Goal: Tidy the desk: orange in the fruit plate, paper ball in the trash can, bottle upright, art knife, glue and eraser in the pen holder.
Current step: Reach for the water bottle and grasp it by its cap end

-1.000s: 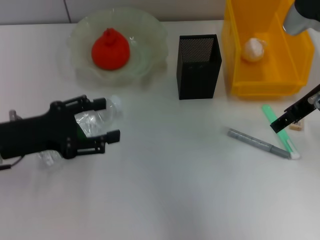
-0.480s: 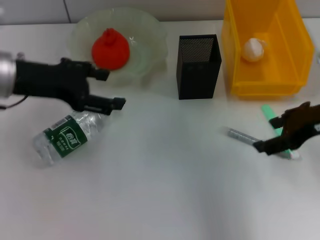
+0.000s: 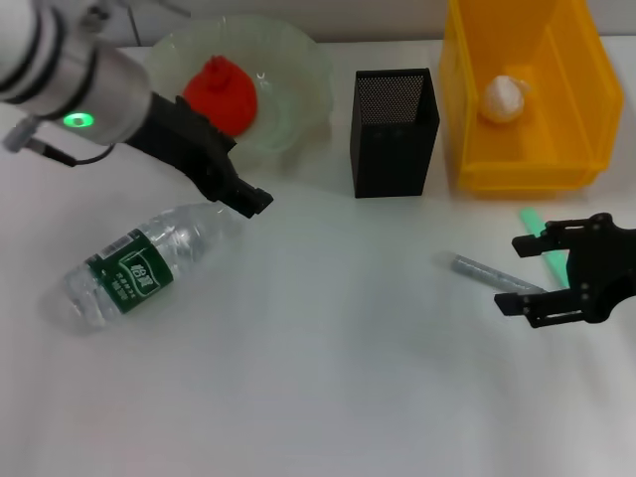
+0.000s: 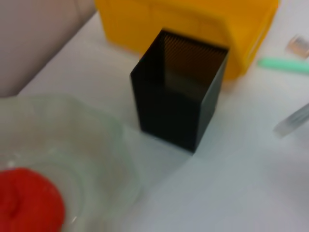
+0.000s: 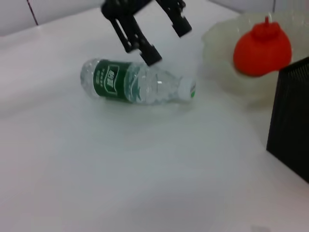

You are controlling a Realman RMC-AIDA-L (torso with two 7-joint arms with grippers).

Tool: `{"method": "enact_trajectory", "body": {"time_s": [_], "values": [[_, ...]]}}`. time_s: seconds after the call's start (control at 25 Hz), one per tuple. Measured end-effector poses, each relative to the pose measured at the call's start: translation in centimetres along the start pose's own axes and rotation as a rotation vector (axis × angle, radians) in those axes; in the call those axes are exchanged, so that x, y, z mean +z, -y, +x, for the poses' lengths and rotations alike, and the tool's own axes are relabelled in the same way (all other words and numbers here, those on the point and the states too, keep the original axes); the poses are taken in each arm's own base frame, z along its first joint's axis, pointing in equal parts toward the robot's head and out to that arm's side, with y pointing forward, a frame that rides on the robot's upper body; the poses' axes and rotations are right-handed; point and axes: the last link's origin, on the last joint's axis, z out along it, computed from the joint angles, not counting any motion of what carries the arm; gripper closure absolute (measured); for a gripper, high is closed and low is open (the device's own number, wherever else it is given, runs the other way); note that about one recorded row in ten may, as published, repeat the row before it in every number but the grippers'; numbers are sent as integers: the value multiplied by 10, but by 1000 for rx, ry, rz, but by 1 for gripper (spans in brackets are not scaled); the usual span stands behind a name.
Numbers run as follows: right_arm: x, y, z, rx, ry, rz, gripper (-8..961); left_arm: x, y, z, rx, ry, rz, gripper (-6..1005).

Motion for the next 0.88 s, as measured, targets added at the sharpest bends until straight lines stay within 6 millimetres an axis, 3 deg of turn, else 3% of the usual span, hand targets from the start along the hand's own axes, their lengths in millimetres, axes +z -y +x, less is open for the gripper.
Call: {"method": "enact_trajectory", "body": {"time_s": [0.32,0.88], "values": [[-12,5,3,-1,38,33,165,25,-13,13,19,130,115,235],[-8,8,-20,-65,54,1,166,74,-3,-8,4,197,155,246]]}}
